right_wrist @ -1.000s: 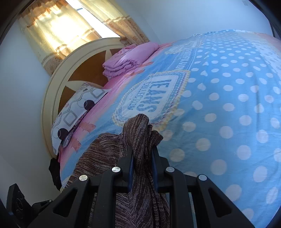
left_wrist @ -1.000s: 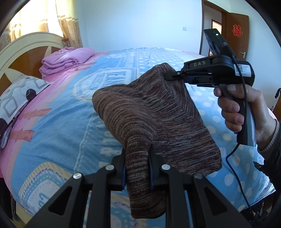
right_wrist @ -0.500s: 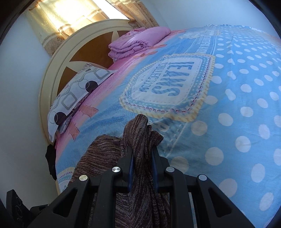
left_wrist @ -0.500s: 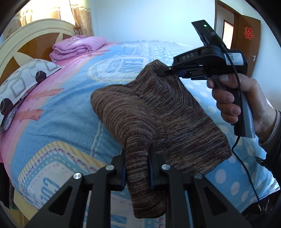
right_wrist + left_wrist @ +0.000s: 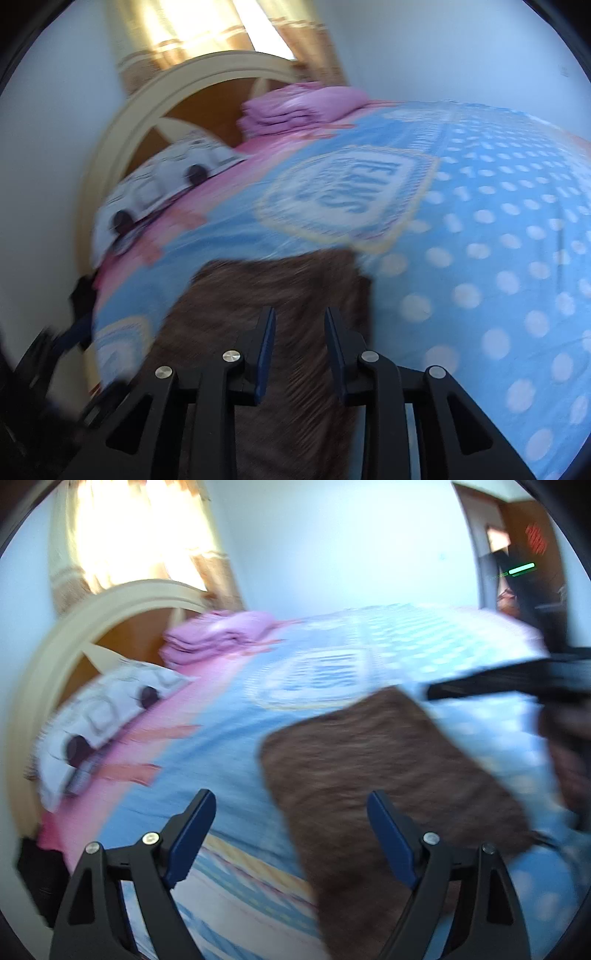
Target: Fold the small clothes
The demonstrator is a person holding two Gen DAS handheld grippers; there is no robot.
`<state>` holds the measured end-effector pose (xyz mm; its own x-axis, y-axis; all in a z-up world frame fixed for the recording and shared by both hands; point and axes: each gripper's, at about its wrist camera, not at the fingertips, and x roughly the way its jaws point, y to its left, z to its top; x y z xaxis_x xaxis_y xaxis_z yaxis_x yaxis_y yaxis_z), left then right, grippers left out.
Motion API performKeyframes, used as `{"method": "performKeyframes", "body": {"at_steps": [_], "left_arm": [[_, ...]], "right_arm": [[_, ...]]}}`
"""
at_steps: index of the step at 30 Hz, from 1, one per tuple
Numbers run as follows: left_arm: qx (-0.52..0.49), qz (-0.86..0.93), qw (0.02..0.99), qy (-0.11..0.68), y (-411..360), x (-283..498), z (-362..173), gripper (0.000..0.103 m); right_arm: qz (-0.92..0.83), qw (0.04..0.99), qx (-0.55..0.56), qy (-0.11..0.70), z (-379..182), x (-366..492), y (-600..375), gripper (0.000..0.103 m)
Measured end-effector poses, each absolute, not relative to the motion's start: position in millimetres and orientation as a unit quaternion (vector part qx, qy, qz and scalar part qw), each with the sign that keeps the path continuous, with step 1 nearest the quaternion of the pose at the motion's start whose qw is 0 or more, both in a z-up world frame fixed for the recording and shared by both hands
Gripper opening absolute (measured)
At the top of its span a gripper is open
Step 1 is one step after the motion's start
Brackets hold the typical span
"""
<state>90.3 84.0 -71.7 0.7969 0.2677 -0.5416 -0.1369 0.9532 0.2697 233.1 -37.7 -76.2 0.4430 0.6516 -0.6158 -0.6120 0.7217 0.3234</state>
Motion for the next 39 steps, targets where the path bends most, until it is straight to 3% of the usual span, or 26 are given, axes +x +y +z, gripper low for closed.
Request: {"method": "performKeyframes", "body": {"at_steps": [5,10,12,14,16,22,39], "left_arm": [[0.097,0.146,0.923,0.342,107.0,123.3,-107.9,0.095],[0.109,0.147,0.921,0.345,97.7,123.9,-104.4,0.097],[0.087,0.128,0.921,0.359,98.8,111.1,-88.9,0.096],[0.065,0.102,0.933,0.340,96.6,89.8,-72.4,0.097],[0.049,0.074,0.944,0.319,94.0,65.9,-56.7,0.103],[0.032,0.052,0.955,0.290,86.9,44.8,-30.7,0.103],[0.016,0.042,0.953,0.300,85.2,44.6,-27.2,0.103]], "right_arm": [[0.350,0.835,-0.024,0.423,-124.9,218.4,-39.2,0.029],[0.309,0.857,-0.025,0.411,-113.1,205.3,-52.6,0.030],[0.290,0.873,-0.009,0.392,-98.1,185.5,-65.1,0.036],[0.279,0.890,0.007,0.360,-83.5,159.5,-78.3,0.061],[0.261,0.908,0.004,0.328,-73.6,132.0,-87.4,0.065],[0.239,0.925,-0.012,0.296,-51.2,97.1,-94.5,0.065],[0.240,0.932,-0.016,0.272,-35.4,69.9,-95.4,0.065]]}}
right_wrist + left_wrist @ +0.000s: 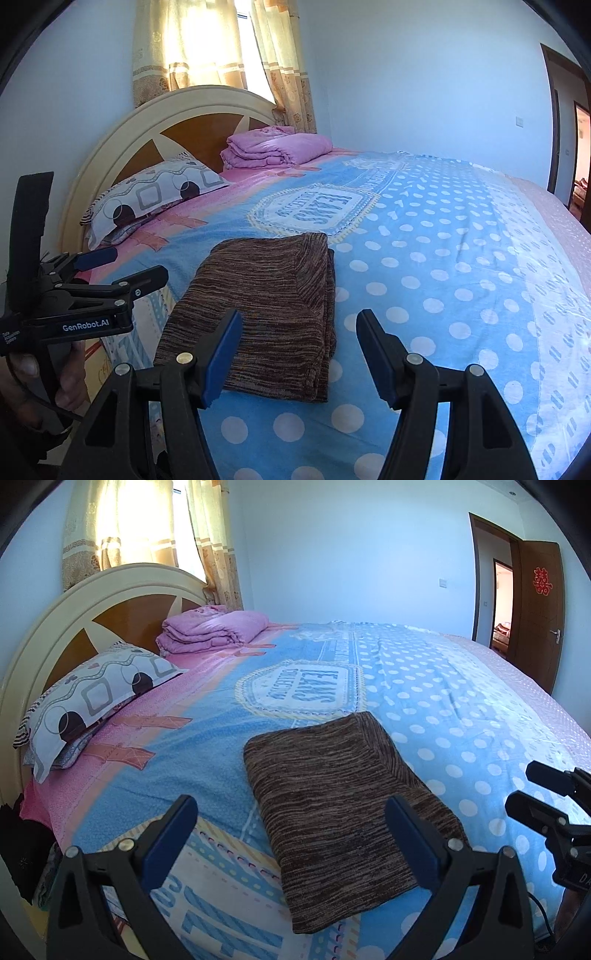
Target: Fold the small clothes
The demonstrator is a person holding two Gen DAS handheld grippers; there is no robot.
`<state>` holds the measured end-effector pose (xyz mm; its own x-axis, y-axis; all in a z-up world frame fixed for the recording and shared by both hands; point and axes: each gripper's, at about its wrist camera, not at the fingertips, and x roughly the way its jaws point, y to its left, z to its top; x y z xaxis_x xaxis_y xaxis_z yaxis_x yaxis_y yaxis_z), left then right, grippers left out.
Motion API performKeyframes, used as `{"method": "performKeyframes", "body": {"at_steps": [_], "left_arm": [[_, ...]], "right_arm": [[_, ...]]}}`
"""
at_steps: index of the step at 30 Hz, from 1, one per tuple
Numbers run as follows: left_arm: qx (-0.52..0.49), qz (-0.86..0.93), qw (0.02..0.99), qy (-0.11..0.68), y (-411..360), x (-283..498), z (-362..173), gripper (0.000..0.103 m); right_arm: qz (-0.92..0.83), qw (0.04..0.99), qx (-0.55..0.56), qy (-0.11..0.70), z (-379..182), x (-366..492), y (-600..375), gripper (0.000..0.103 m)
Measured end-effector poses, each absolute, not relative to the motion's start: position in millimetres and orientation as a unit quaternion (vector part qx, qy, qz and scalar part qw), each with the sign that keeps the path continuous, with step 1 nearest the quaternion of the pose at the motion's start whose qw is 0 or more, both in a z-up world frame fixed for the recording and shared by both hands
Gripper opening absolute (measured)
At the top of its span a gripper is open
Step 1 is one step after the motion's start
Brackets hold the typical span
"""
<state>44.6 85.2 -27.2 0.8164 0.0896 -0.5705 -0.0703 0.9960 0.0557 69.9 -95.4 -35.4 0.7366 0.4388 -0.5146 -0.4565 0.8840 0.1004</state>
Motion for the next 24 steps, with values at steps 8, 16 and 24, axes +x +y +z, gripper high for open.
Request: {"method": "performKeyframes", "body": {"at_steps": [8,16,24], "left_arm": [[0.016,0.043,0.953,0.301,84.9,44.4,-27.2,0.103],[0.016,0.046,0.952,0.303,85.2,44.9,-27.3,0.103],[0.014,0.046,0.951,0.304,86.9,45.5,-28.3,0.103]], "right_arm": [[0.241,0.931,-0.016,0.274,-35.8,68.0,-95.2,0.065],[0.242,0.931,-0.016,0.271,-36.0,66.1,-95.4,0.065],[0.246,0.930,-0.017,0.274,-37.6,64.1,-95.7,0.065]]}}
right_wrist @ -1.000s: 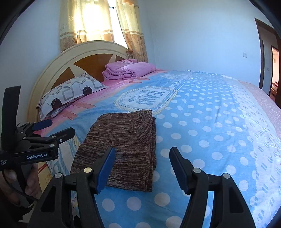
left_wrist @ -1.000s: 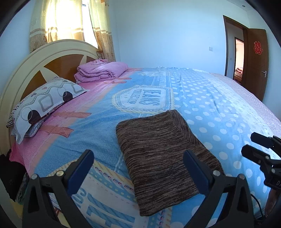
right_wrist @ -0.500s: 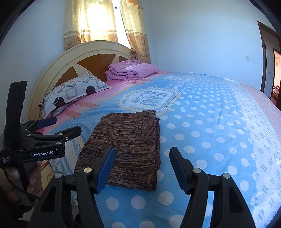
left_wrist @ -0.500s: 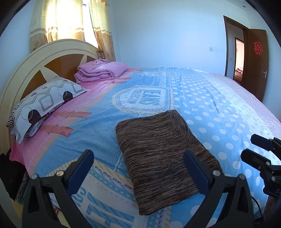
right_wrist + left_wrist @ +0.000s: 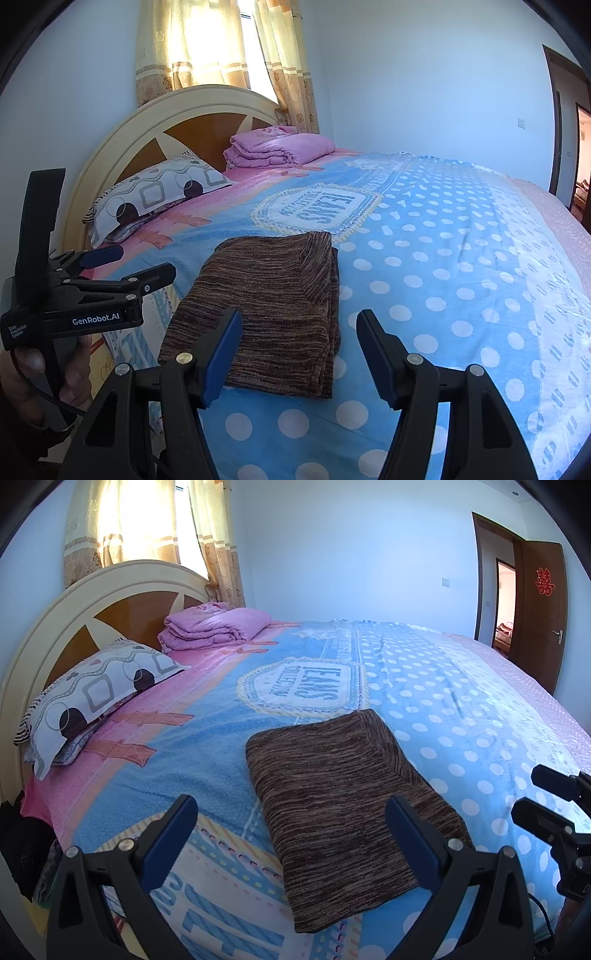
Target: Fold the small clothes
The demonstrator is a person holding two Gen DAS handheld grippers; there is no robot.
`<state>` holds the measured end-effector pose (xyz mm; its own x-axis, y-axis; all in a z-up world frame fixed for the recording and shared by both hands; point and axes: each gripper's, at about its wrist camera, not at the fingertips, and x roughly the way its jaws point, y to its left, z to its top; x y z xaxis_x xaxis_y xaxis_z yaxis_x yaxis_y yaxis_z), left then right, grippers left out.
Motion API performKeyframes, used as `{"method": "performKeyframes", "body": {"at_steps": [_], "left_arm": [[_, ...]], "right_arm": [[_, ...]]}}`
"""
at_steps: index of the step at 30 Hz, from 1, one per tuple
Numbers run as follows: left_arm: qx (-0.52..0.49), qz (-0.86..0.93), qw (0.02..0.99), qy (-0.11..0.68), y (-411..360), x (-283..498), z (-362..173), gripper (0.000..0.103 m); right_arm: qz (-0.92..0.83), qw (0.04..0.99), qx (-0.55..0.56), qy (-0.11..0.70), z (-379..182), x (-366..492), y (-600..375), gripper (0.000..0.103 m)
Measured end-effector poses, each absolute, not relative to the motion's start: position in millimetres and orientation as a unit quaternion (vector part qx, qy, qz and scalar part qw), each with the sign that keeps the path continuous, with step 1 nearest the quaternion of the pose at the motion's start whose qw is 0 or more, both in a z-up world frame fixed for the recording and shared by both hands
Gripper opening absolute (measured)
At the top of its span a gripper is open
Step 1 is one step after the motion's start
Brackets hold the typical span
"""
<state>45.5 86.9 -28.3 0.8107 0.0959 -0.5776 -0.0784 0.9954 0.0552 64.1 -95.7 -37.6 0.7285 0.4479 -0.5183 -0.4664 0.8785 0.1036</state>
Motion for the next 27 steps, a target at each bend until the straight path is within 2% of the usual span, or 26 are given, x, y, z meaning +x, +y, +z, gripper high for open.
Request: {"method": "performKeyframes", "body": {"at_steps": [27], "left_arm": [[-0.008,0.078,0.955,0.286,116.2,45.4,-14.7,0.103]], "right_arm": [[0.255,0.933,-0.017,0.253,-30.9,58.6,-95.5,0.066]]}}
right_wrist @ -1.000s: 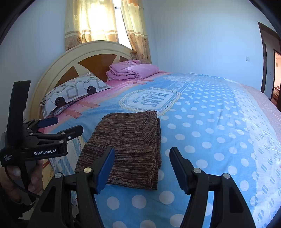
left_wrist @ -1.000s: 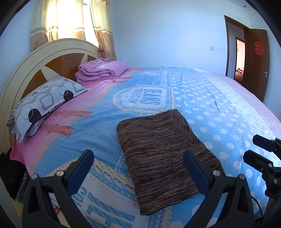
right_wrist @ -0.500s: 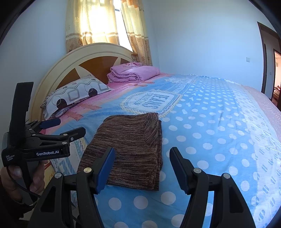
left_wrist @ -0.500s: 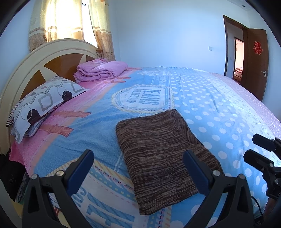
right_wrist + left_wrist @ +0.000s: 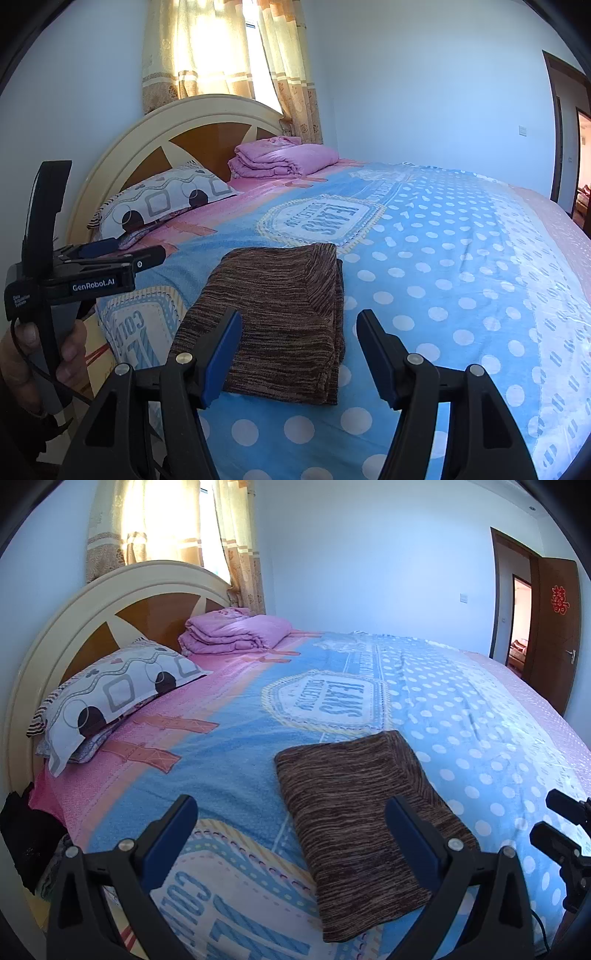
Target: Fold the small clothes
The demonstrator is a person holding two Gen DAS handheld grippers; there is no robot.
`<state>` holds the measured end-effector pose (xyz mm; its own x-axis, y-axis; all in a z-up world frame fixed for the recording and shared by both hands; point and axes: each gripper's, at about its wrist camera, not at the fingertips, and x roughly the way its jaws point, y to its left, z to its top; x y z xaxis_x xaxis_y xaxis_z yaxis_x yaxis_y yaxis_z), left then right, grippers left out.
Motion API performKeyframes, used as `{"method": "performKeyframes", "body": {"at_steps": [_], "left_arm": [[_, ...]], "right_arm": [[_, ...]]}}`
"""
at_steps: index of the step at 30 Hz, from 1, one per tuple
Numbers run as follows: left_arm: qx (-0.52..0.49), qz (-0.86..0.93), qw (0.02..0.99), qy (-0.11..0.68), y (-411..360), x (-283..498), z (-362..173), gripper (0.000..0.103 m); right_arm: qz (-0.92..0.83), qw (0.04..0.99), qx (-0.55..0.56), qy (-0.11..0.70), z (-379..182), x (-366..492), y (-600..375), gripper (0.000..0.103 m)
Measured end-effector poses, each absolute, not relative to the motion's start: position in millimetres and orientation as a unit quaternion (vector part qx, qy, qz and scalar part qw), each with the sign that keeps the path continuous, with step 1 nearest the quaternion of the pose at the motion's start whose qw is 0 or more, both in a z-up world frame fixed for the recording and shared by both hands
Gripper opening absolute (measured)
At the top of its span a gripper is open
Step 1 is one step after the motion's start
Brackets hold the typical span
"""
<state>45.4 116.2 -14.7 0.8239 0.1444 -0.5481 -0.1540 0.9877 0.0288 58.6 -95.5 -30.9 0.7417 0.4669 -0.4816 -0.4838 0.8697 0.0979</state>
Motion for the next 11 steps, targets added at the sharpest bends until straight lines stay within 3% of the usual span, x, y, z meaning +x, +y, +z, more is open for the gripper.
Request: {"method": "performKeyframes", "body": {"at_steps": [11], "left_arm": [[-0.006,0.096,0.953,0.287,126.0,48.9,-21.7,0.103]], "right_arm": [[0.258,0.930,-0.021,0.260,-33.6,60.2,-92.8,0.066]]}}
